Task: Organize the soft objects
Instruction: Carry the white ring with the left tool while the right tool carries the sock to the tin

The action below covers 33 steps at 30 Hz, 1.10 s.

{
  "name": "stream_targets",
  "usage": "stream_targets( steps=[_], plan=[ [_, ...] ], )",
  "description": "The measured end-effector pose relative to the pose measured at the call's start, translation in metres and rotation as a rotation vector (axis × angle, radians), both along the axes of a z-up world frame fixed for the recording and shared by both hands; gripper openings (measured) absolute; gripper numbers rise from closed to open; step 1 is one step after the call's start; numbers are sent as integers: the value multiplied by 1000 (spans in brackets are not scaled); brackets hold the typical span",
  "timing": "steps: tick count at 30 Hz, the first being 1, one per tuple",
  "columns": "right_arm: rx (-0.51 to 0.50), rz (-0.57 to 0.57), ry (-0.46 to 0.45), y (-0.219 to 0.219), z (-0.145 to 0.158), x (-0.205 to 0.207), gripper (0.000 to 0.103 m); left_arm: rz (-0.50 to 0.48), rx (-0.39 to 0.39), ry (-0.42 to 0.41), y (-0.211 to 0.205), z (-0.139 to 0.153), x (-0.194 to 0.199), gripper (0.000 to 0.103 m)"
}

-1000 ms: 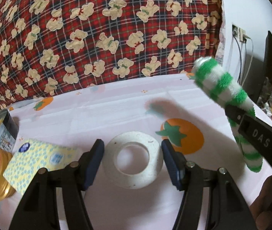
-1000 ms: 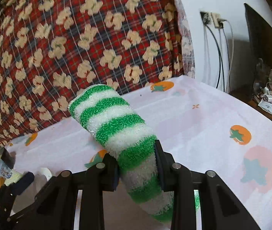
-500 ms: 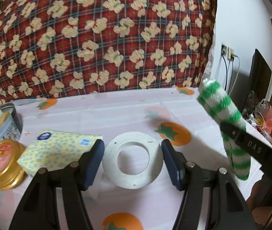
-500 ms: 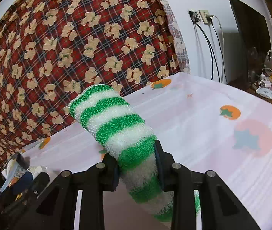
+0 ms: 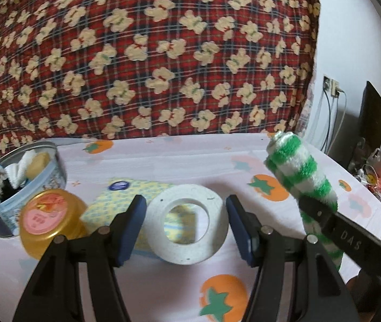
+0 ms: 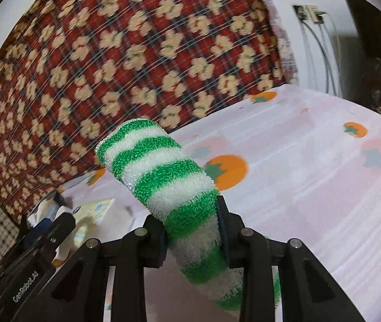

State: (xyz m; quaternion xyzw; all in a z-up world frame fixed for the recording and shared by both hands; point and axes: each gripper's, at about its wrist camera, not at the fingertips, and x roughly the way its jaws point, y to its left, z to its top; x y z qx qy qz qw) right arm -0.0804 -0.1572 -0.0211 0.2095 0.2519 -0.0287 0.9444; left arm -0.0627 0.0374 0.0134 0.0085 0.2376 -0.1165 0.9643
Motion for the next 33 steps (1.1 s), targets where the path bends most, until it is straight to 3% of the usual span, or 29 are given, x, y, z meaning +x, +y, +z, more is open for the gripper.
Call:
stream_targets(
  steps=[17, 33],
  plan=[
    [22, 257, -13, 125, 9, 29, 33, 208, 5, -20, 104, 12, 5, 61],
    [-59, 231, -79, 178, 29, 46, 33, 361, -21, -28, 197, 18, 29, 61]
  ],
)
